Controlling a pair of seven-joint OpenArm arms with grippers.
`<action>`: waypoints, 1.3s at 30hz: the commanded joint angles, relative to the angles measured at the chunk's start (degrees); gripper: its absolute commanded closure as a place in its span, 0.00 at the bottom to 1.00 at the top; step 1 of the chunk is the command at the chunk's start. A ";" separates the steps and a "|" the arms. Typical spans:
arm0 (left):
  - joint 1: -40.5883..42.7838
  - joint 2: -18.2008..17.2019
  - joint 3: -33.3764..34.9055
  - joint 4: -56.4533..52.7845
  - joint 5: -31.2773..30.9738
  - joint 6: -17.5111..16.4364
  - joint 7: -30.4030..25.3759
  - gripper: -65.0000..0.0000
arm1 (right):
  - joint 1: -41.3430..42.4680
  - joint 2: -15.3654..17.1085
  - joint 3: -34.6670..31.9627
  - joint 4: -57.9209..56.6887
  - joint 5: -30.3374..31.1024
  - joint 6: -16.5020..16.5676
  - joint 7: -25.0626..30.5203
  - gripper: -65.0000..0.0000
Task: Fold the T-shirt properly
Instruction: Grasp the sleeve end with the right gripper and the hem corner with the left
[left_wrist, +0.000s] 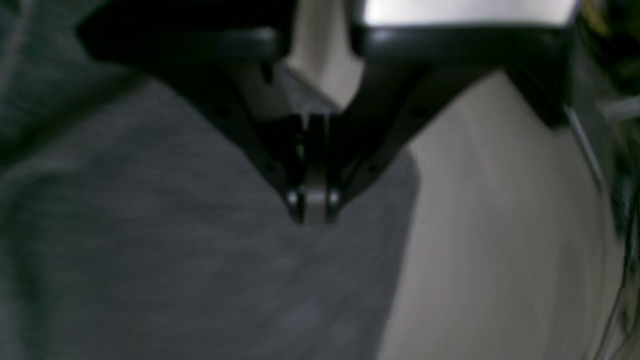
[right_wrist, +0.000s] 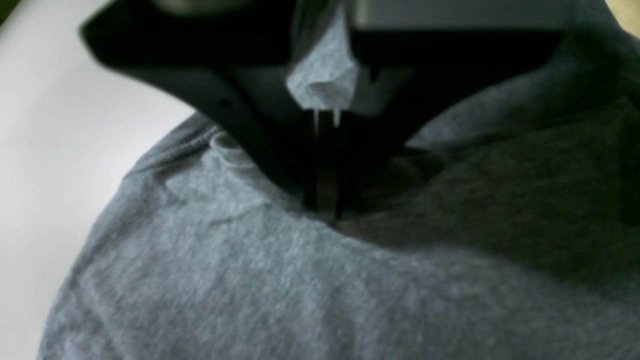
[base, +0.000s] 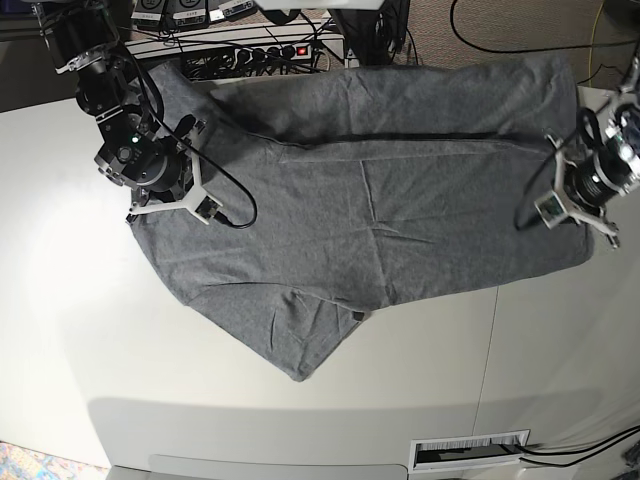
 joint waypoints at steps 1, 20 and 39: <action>-2.25 -1.55 -0.68 -1.88 -2.23 0.87 -1.36 1.00 | 0.68 0.79 0.61 1.42 -0.50 -0.11 0.46 1.00; -25.11 6.36 -0.66 -40.00 -23.21 -14.38 -3.87 0.64 | 0.66 0.81 0.63 1.86 -0.57 -0.11 1.07 1.00; -27.52 9.81 -0.66 -48.17 -27.65 -12.55 -3.74 0.64 | 0.68 0.81 1.77 1.86 -0.55 -0.11 1.14 1.00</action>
